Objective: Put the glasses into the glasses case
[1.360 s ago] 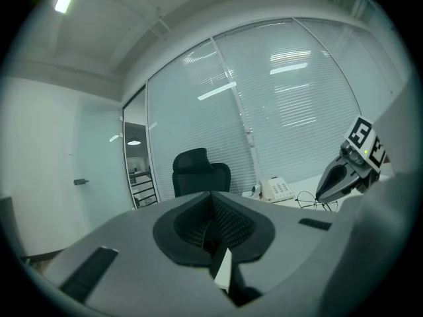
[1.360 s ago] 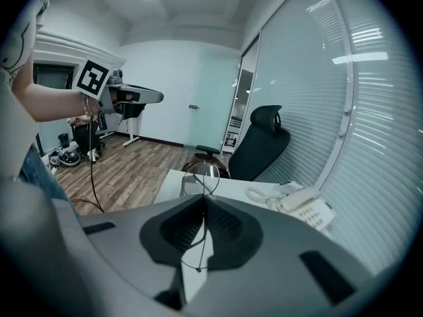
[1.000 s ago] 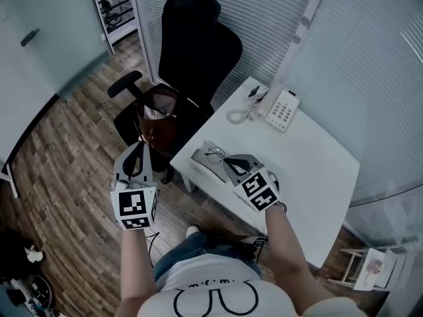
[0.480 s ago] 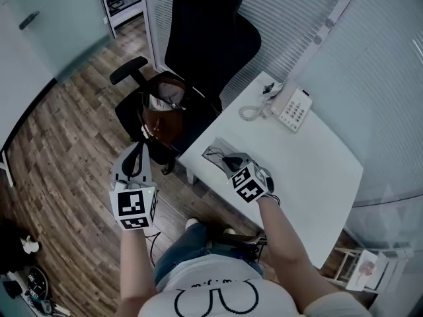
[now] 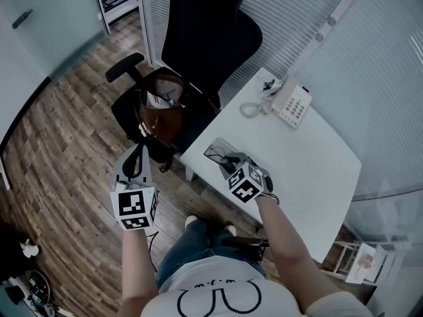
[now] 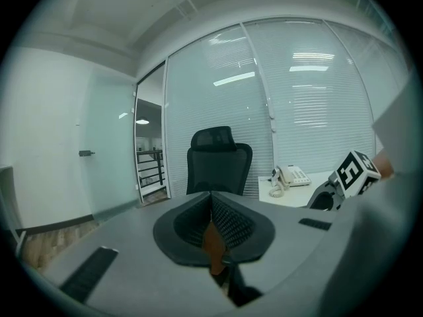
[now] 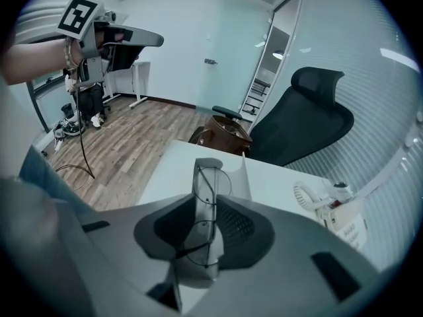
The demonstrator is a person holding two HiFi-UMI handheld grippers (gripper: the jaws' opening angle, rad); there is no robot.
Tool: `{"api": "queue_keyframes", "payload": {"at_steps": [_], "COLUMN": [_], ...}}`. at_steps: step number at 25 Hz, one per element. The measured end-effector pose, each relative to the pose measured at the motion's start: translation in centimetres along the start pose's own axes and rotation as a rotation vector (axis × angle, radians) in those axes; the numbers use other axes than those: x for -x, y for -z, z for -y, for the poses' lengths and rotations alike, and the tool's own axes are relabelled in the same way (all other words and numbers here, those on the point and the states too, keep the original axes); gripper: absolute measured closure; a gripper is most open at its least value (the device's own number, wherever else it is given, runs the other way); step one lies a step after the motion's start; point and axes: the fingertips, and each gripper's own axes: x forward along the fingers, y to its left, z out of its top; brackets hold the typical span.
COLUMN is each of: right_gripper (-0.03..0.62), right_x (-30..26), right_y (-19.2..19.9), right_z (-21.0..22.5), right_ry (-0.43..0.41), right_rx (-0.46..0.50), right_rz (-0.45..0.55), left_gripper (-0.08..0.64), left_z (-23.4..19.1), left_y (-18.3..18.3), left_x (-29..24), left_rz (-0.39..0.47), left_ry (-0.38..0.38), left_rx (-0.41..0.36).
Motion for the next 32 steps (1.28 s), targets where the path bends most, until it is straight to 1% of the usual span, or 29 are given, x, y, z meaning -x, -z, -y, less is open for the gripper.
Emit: {"api": "queue_keyframes", "payload": {"at_steps": [3, 6, 10, 15, 16, 19, 22, 25, 29, 32], "right_gripper": [0.476, 0.465, 0.451, 0.447, 0.462, 0.552, 0.578, 0.580, 0.581, 0.581], "right_x": [0.4, 1.8, 5.0, 11.2, 12.7, 17.1, 21.0, 24.5, 29.3, 32.2], "right_y": [-0.3, -1.3, -2.6, -3.5, -3.7, -3.9, -3.2, -2.7, -2.3, -2.0], "right_z": [-0.3, 0.3, 2.0, 4.0, 4.2, 4.1, 2.9, 2.3, 2.6, 2.7], "right_ry": [0.008, 0.047, 0.137, 0.234, 0.261, 0.341, 0.371, 0.414, 0.531, 0.588], "right_rx": [-0.022, -0.064, -0.101, -0.213, -0.225, -0.246, -0.284, -0.328, -0.341, -0.370], "right_rz": [0.019, 0.081, 0.174, 0.307, 0.333, 0.410, 0.471, 0.543, 0.638, 0.706], "left_gripper": [0.543, 0.543, 0.543, 0.543, 0.543, 0.543, 0.543, 0.543, 0.543, 0.543], "left_z": [0.6, 1.2, 2.4, 5.1, 5.7, 7.6, 10.0, 12.3, 15.0, 16.3], "left_y": [0.3, 0.1, -0.7, -2.7, -3.1, -4.1, -5.2, -6.8, -9.3, -11.0], "left_x": [-0.1, -0.2, 0.0, 0.8, 1.1, 2.1, 3.6, 5.0, 6.6, 7.6], "left_rz": [-0.007, 0.004, 0.032, 0.083, 0.095, 0.124, 0.146, 0.177, 0.224, 0.260], "left_ry": [0.025, 0.041, 0.058, 0.096, 0.101, 0.122, 0.157, 0.195, 0.247, 0.263], "left_rx": [0.002, 0.007, 0.013, 0.014, 0.014, 0.015, -0.002, -0.037, -0.094, -0.125]}}
